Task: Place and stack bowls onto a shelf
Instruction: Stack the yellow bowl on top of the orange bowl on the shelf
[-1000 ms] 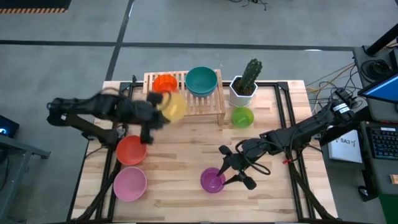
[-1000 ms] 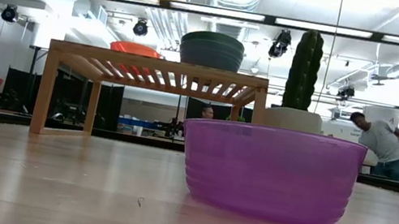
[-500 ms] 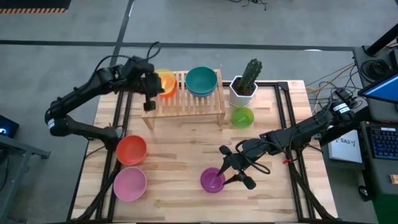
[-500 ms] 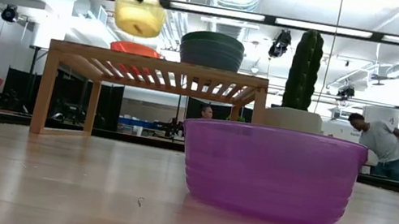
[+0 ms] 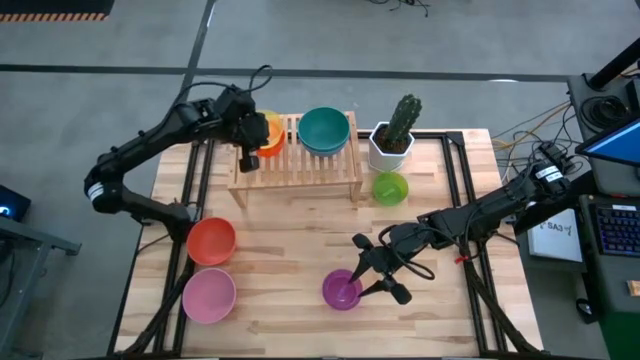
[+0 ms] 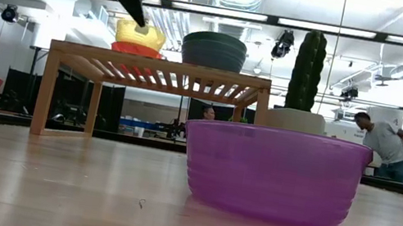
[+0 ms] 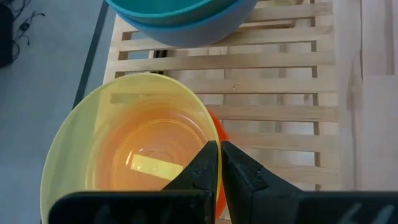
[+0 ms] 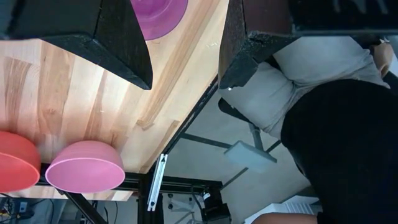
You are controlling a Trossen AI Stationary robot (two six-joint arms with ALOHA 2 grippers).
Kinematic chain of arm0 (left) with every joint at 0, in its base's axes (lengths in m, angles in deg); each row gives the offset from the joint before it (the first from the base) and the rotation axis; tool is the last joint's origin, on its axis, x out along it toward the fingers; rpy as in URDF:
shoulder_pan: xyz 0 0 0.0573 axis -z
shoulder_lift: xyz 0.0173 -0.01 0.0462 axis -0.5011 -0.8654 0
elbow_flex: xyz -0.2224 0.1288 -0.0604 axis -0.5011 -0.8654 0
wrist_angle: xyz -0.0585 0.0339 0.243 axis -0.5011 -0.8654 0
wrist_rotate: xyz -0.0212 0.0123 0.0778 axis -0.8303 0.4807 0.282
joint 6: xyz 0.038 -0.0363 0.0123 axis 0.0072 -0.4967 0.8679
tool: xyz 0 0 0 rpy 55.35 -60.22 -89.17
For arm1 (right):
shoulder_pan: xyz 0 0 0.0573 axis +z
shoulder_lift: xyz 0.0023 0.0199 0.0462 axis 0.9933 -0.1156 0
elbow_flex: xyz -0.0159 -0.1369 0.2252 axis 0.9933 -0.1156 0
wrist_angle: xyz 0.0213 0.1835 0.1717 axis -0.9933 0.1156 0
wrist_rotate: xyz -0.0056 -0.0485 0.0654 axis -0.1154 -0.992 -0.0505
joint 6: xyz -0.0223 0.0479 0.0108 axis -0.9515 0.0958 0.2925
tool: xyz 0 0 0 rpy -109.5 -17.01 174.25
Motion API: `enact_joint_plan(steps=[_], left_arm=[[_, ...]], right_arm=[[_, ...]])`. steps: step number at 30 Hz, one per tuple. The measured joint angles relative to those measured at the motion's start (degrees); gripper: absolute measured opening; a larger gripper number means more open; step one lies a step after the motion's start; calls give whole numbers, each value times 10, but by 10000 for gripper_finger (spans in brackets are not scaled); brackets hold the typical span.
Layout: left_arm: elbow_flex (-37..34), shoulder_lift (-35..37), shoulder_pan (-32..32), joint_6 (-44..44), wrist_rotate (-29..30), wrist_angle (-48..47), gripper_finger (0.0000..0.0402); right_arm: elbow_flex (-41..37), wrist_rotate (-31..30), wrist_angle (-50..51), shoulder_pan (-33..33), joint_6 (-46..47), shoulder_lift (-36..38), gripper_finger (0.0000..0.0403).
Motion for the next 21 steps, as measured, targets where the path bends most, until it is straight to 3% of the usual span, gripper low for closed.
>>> enact_joint_plan(steps=[11, 21], left_arm=[[0, -3, -1, -1, 12, 4, 2], [0, -2, -1, -6, 15, 7, 59]], right_arm=[[0, 0, 0, 0, 0, 0, 173], [0, 0, 0, 0, 0, 0, 173]])
